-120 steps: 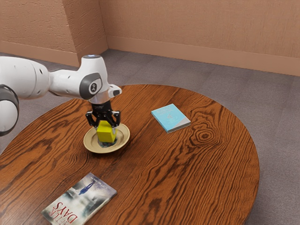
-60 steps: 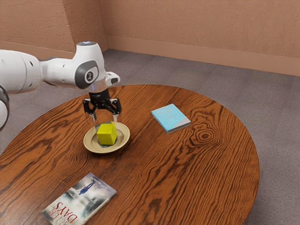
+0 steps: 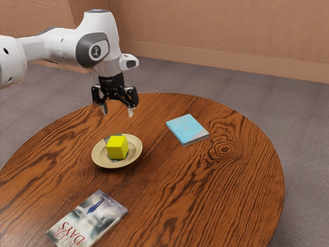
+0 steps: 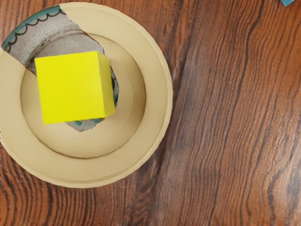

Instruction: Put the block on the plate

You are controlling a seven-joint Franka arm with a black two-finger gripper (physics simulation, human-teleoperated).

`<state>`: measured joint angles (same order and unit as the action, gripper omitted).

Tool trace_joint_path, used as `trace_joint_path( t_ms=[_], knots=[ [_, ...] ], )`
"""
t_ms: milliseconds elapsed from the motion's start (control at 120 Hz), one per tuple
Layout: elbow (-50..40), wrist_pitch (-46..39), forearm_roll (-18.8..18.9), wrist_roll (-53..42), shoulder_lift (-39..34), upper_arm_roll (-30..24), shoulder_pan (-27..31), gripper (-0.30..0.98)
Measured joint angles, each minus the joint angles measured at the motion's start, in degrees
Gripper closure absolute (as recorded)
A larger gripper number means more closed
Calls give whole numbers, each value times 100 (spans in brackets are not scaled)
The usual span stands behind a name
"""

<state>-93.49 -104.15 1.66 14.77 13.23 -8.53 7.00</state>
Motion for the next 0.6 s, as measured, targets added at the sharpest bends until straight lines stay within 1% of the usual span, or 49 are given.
trace_joint_path(
  t_ms=[150,292,433,600],
  knots=[
    [51,482,-68,-18,-477,-210,-82,0],
    [113,914,-95,-41,-861,-252,-90,0],
    [355,1269,-112,-165,-939,-254,-100,0],
    [837,1535,-139,-375,-909,-299,-94,0]
  ],
)
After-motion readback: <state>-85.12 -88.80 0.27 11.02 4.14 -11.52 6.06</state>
